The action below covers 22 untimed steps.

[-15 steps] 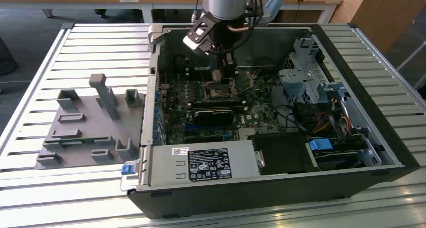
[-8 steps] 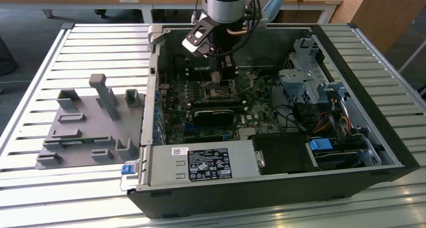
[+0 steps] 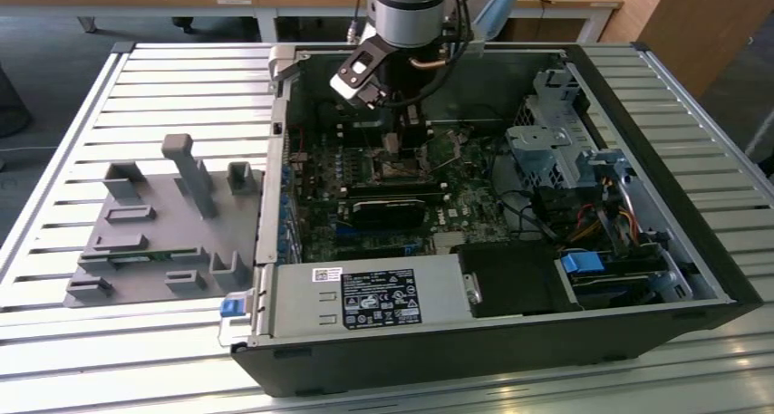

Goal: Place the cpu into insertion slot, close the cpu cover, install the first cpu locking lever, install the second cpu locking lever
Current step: 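Place the cpu into insertion slot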

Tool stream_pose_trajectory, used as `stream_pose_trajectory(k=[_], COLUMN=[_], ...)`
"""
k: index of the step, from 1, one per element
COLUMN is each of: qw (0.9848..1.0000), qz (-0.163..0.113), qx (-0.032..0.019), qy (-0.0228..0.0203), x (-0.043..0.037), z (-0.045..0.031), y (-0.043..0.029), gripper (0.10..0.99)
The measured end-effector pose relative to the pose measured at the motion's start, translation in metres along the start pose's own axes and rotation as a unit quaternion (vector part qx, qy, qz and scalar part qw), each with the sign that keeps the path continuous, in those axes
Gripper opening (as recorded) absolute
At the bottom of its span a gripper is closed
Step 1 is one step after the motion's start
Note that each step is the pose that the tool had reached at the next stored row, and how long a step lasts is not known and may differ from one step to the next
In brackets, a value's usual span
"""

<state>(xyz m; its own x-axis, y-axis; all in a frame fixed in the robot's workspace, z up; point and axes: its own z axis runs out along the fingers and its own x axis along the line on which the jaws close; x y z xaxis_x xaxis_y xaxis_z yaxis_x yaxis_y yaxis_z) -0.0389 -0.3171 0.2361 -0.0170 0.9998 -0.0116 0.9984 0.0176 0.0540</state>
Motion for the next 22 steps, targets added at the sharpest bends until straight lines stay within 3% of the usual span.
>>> stream_pose_trajectory(k=[11, 22], qw=[1.0, 1.0], qz=[0.003, 0.005], qx=[0.0, 0.0001], qy=[-0.0004, -0.0004], x=[0.0034, 0.0037], z=[0.0159, 0.0222], y=[-0.0014, -0.0036], gripper=[0.541, 0.541])
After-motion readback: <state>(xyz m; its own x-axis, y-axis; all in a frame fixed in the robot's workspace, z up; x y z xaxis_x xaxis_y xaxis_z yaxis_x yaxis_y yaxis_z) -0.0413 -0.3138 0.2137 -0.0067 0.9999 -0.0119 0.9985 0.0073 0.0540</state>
